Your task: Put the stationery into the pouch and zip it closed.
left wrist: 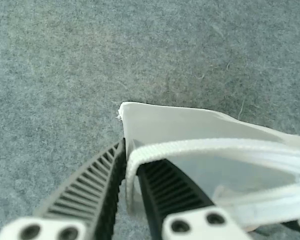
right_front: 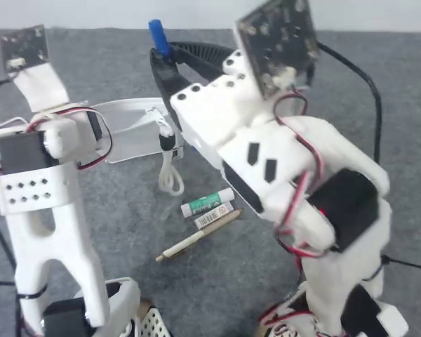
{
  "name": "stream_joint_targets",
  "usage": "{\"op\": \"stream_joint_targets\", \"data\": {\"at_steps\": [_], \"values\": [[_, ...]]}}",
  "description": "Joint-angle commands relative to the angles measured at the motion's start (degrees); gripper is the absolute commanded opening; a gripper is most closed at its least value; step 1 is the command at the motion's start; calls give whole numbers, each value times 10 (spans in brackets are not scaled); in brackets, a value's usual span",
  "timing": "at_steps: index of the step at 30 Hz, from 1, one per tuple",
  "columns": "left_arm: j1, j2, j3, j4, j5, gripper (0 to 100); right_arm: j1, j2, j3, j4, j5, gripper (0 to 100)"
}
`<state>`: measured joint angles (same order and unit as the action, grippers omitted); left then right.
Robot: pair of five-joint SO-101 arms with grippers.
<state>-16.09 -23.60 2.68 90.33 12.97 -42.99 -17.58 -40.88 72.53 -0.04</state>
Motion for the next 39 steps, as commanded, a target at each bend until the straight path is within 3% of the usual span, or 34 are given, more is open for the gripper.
{"op": "stream_joint_targets", "data": {"at_steps": [1,4,11,20,28,39], "values": [[1,-4,6,-13,6,9,-4,-36,-24,2,-4,6],[1,-4,7,-14,6,9,-9,-48,-24,29,24,6],[1,-4,7,-13,6,9,-109,-74,-24,107,118,6],[-1,-4,7,-13,7,9,-74,-68,-21,57,117,7],[1,-4,7,-13,7,9,-18,-74,145,-155,65,7],[1,-4,7,-14,7,9,-18,-76,350,-455,57,7]]}}
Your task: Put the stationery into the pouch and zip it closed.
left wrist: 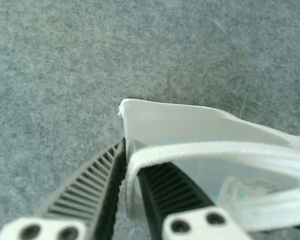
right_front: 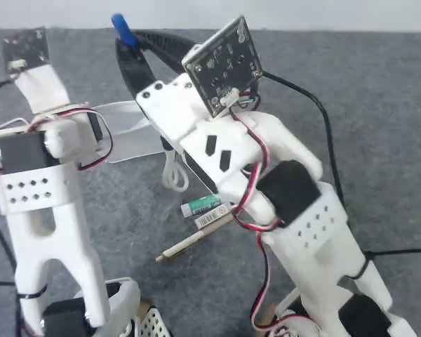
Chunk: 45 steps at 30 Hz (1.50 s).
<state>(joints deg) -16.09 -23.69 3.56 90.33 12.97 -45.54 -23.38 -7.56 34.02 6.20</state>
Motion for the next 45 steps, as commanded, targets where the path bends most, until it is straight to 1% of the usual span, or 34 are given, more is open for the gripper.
{"op": "stream_joint_targets", "data": {"at_steps": [1,4,11,18,21,29,38,45], "values": [[1,-3,-2,-14,7,9,7,-18,29,-88,-5,7],[1,-3,-2,-14,7,9,7,-18,57,-126,-5,7],[1,-3,-2,-14,7,9,-34,-15,123,-199,-4,7],[-2,-3,-2,-13,7,9,-36,-17,236,-356,-3,7],[-2,-3,-2,-13,7,9,-36,-17,267,-390,-3,7],[-2,-3,-2,-16,7,9,-36,-36,337,-393,-3,7],[2,-3,-4,-17,7,9,-38,-160,461,-393,-4,7],[2,-3,-4,-17,7,9,-37,-162,510,-394,-4,7]]}}
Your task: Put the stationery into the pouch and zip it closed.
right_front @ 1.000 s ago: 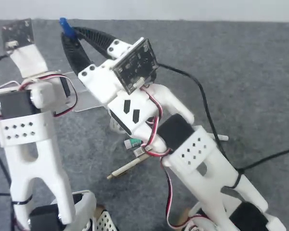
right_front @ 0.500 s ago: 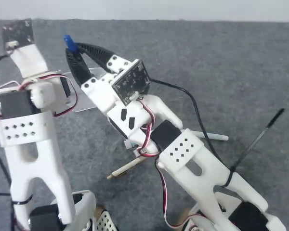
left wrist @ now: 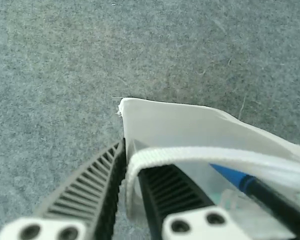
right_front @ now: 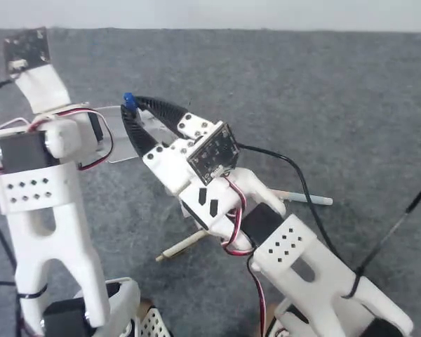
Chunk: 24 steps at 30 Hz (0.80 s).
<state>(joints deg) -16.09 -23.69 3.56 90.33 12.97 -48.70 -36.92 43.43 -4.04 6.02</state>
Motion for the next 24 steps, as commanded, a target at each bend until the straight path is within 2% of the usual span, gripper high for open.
{"op": "stream_joint_targets", "data": {"at_steps": [1,5,11,15,20,24], "values": [[2,-3,-4,-17,7,9,-6,-27,1,-14,-3,8],[2,-3,-4,-17,7,9,-4,-26,2,-7,-2,16],[0,-3,-2,-17,7,9,-4,-30,1,42,-1,188],[0,-3,-2,-17,7,9,-4,-37,-10,74,1,180],[-2,-3,-2,-17,7,9,-2,-76,-53,191,2,180],[-2,-3,-2,-18,7,9,29,-95,-119,319,2,181]]}}
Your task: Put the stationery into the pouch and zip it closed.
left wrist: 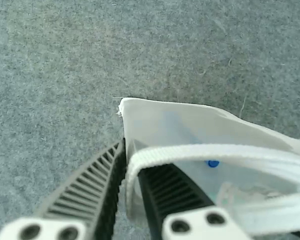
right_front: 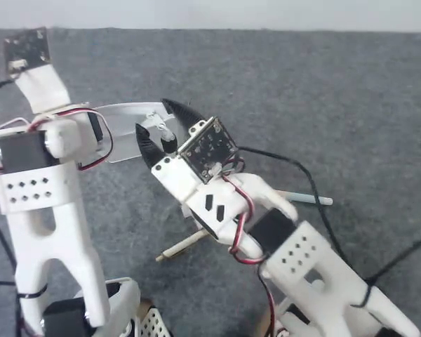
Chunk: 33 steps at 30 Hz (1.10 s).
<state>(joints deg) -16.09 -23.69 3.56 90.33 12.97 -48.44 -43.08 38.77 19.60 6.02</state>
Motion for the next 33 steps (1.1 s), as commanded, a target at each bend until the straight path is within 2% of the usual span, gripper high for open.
{"op": "stream_joint_targets", "data": {"at_steps": [1,7,12,17,24,33], "values": [[-2,-3,-2,-18,7,9,39,-34,-88,111,2,181],[-3,-3,-2,-18,7,9,94,-34,-149,281,5,181],[-3,-3,-2,-18,7,9,131,-33,-149,379,73,179],[-3,-3,-2,-18,7,9,181,-20,-142,463,104,179],[-2,-3,-2,-18,7,9,201,93,-69,476,205,178],[-2,-3,-2,-22,7,9,207,247,-69,462,302,178]]}}
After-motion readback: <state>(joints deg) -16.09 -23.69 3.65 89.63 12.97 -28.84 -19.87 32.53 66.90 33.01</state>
